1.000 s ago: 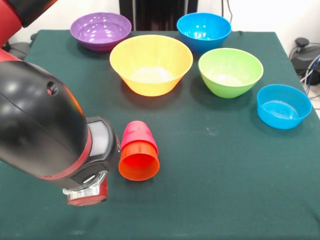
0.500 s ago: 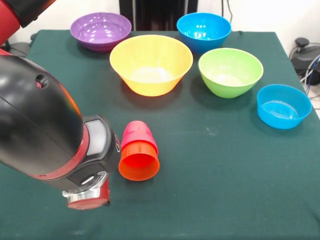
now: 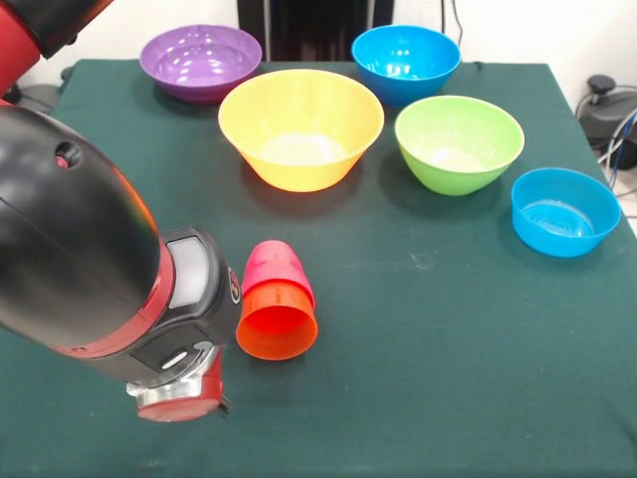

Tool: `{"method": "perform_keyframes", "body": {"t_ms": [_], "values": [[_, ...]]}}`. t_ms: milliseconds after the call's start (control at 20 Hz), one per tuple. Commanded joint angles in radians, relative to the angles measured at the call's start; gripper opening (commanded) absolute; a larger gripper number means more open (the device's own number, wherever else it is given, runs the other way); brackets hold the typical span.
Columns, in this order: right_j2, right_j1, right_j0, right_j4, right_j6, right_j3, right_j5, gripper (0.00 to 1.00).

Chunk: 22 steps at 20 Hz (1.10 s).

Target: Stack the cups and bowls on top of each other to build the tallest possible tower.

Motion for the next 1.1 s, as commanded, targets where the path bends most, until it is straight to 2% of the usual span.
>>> {"method": "perform_keyframes", "body": {"t_ms": [50, 350, 650, 950, 1100], "values": [[0.043, 0.061, 0.013, -0.015, 0.047, -0.088, 0.059, 1.00], [0.048, 0.077, 0.009, -0.022, 0.049, -0.092, 0.113, 1.00], [0.005, 0.066, -0.011, -0.005, 0.038, -0.108, 0.219, 1.00], [-0.001, 0.068, -0.011, -0.011, 0.024, -0.103, 0.245, 1.00], [0.003, 0.073, -0.008, -0.018, 0.011, -0.097, 0.219, 1.00]]}}
